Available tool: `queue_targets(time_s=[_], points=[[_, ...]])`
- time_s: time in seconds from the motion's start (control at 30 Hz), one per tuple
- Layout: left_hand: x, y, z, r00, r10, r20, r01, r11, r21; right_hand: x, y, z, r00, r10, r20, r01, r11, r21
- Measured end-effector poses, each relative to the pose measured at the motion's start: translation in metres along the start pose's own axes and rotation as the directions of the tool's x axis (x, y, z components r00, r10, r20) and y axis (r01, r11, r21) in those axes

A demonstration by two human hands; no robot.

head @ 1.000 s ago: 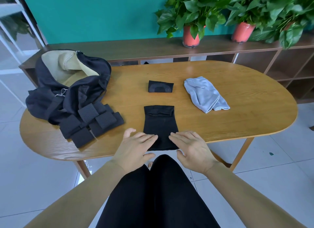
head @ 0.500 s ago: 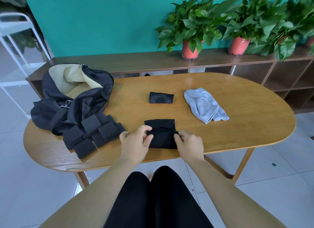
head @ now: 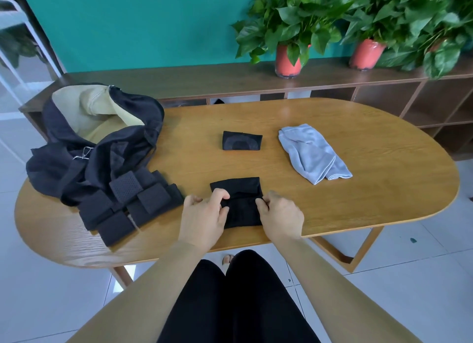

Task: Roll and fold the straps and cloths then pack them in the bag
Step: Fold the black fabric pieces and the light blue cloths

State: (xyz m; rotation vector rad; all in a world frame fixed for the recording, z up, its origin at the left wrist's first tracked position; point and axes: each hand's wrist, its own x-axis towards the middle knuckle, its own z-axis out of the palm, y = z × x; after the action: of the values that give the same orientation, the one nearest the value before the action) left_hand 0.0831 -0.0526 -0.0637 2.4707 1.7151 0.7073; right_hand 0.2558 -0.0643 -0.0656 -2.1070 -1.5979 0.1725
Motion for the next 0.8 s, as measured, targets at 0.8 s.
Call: queue_targets(time_s=[0.8], points=[[-0.0061, 0.0009, -0.0027, 0.998, 0.036, -0.049, -0.031, 0.994, 0.103, -0.0088, 0.0006, -0.0026, 0.999, 0.035, -0.031, -0.032, 0.997, 0.077]])
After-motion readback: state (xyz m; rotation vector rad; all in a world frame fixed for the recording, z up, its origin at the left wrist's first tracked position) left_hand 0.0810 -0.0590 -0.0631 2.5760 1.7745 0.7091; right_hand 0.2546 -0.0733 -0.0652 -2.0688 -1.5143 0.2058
